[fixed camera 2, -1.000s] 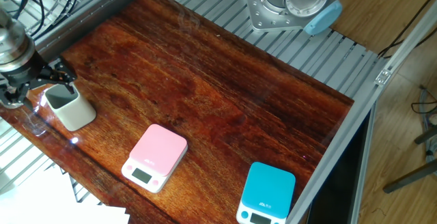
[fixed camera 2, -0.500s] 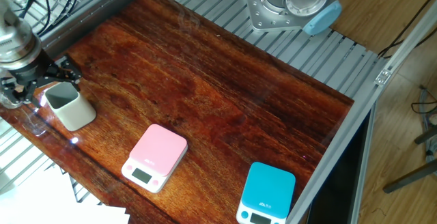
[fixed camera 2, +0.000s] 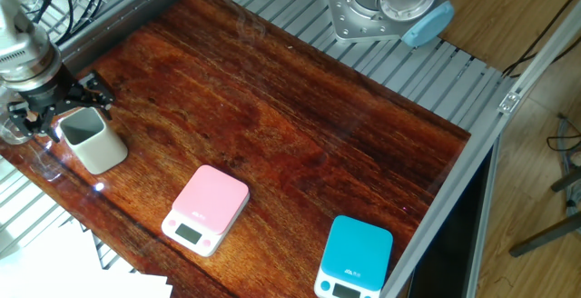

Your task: Place the block on the scale

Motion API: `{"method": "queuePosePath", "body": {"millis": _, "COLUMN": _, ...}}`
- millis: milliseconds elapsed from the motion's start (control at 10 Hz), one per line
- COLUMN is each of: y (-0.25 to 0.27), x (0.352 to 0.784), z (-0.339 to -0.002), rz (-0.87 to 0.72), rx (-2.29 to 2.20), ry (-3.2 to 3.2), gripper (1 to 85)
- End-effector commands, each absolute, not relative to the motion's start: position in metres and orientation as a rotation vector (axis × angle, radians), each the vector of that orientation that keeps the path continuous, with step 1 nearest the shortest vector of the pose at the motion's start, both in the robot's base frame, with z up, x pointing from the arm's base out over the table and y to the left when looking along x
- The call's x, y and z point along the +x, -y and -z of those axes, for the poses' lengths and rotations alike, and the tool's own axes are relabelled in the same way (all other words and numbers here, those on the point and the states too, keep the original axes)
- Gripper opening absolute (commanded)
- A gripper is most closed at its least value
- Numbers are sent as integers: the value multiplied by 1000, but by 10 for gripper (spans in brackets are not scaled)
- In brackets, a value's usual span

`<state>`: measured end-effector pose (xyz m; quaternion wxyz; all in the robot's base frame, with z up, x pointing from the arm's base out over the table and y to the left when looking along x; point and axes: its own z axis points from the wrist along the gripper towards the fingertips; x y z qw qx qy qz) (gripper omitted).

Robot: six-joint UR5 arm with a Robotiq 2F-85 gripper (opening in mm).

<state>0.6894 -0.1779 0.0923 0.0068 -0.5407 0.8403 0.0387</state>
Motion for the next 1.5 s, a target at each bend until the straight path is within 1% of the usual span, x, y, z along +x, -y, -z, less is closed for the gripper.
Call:
{"method": "queuePosePath", "body": {"millis": 0, "y": 176, "x": 691, "z": -89, "rz": -130, "rx": -1684, "ry": -2614, "gripper": 850}}
{"method": "queuePosePath", "body": {"millis": 300, "y": 176, "x": 692, "z": -80, "rz": -131, "rx": -1682, "ry": -2607, "gripper": 850}}
{"method": "queuePosePath", "body": {"millis": 600, "y": 175, "x": 691, "z": -79, "rz": -145, "rx": -1679, "ry": -2611, "gripper": 850}}
{"method": "queuePosePath", "body": {"millis": 800, "y": 173, "x": 690, "z": -79, "rz": -155, "rx": -1660, "ry": -2621, "gripper": 833}}
{"method": "queuePosePath", "body": {"millis": 900, "y": 167, "x": 690, "z": -80, "rz": -189, "rx": -1625, "ry": -2626, "gripper": 777}}
{"method": "queuePosePath", "body": {"millis": 1000, "y": 162, "x": 691, "z": -80, "rz": -208, "rx": -1596, "ry": -2625, "gripper": 697}}
{"method": "queuePosePath", "body": {"millis": 1300, "y": 183, "x": 693, "z": -89, "rz": -183, "rx": -1629, "ry": -2617, "gripper": 620}}
{"method": "queuePosePath", "body": {"millis": 1400, "y": 192, "x": 695, "z": -93, "rz": -165, "rx": -1612, "ry": -2630, "gripper": 560}}
